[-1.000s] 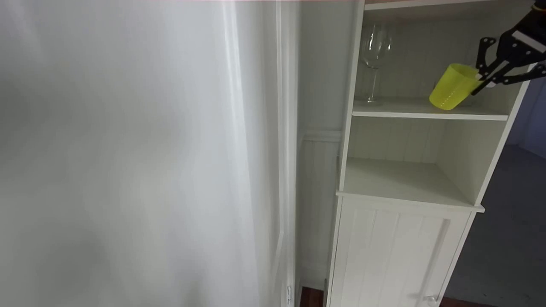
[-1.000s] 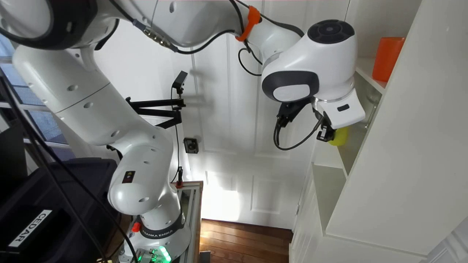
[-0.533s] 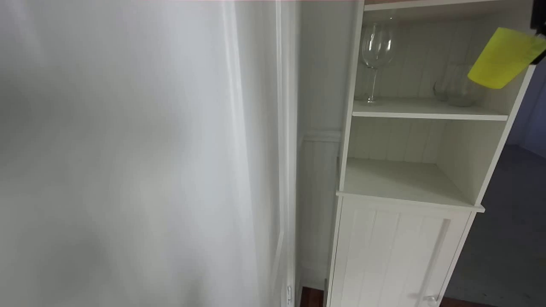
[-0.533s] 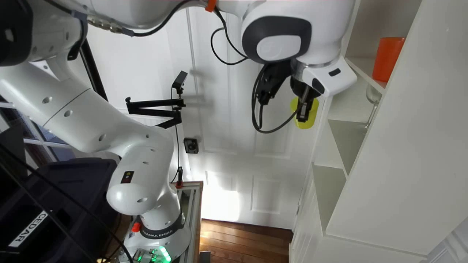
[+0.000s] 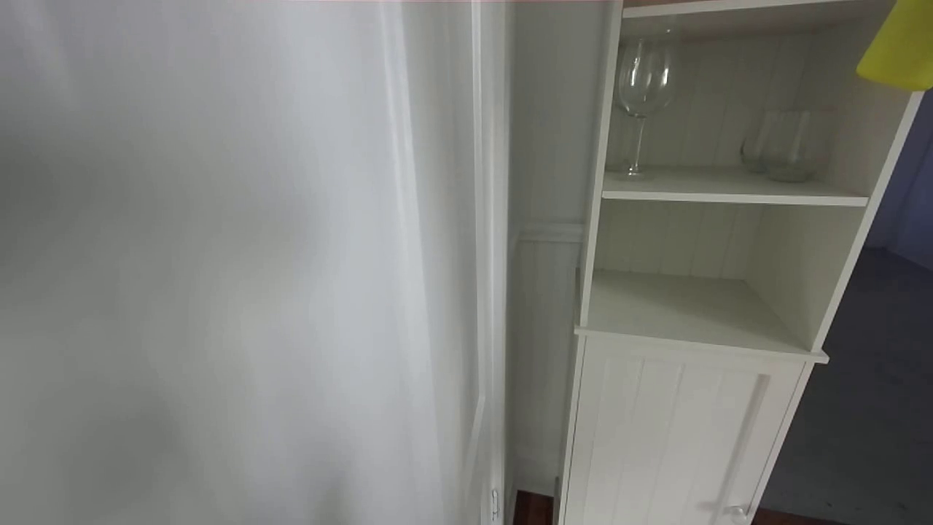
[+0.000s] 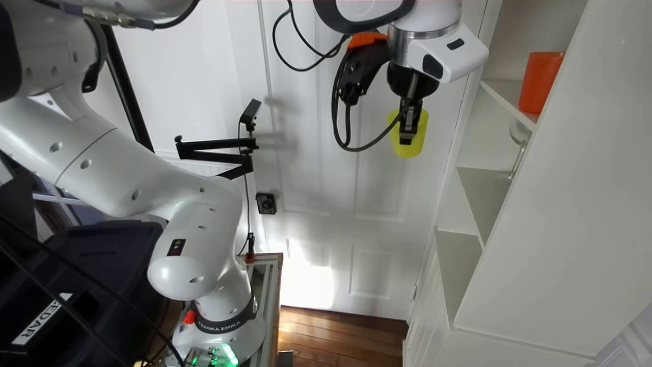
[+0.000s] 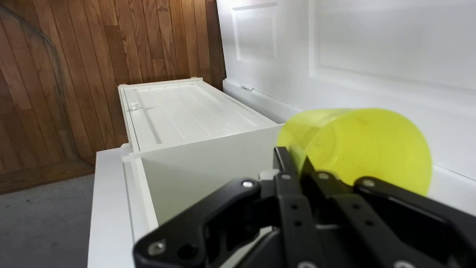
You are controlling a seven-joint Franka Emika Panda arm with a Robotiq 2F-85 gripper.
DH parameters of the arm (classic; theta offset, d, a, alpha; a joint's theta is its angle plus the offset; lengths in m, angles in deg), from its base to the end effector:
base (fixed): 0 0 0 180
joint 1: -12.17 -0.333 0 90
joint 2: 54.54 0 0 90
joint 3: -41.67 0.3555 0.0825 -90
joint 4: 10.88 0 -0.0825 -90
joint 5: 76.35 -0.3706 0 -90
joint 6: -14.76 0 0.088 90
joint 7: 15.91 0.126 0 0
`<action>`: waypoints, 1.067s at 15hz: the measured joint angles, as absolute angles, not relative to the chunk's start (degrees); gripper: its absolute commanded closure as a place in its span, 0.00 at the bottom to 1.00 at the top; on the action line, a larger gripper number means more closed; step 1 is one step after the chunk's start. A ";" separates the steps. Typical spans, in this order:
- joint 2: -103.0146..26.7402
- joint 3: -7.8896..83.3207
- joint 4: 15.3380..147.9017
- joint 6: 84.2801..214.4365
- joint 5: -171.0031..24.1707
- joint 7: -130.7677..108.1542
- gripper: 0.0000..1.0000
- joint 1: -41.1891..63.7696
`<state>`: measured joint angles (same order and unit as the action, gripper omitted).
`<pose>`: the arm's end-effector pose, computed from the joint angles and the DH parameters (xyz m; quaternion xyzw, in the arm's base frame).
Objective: Remove the yellow cup from the middle shelf and put it on the third shelf from the bottom
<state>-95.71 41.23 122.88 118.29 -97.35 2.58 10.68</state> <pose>0.3119 0.0414 0.6205 -0.9633 0.1729 -0.0611 0.1962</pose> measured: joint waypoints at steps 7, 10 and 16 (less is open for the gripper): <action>-95.39 41.79 118.35 118.37 -97.62 2.41 0.99 10.74; -94.56 42.37 114.68 119.11 -97.87 3.10 0.99 10.76; -89.62 44.56 109.71 126.74 -98.74 9.88 0.99 11.81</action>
<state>-89.62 44.56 109.71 126.74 -98.74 9.88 11.81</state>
